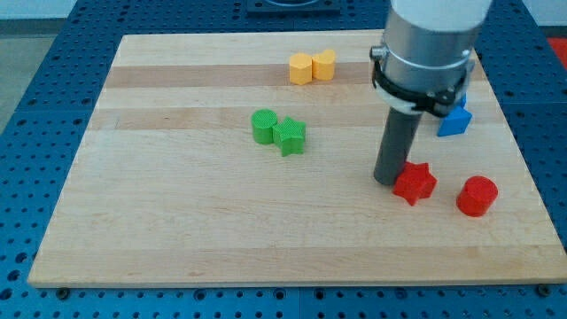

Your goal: Move the red circle to the right of the red star

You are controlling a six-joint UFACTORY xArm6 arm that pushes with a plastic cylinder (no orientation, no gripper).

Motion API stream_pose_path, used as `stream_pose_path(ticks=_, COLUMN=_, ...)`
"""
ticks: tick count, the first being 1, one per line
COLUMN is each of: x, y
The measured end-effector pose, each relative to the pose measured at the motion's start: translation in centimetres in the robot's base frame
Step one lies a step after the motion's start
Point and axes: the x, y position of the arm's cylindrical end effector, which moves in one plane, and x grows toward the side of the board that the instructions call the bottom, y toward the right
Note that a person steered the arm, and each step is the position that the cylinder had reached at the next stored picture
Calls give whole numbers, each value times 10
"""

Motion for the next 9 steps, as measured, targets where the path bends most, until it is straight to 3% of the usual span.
stream_pose_path(ticks=1, x=26, y=0)
stream_pose_path(ticks=3, x=40, y=7)
stream_pose_path(ticks=5, x=81, y=72)
stream_pose_path(ticks=7, x=63, y=130)
stream_pose_path(ticks=9, x=56, y=118)
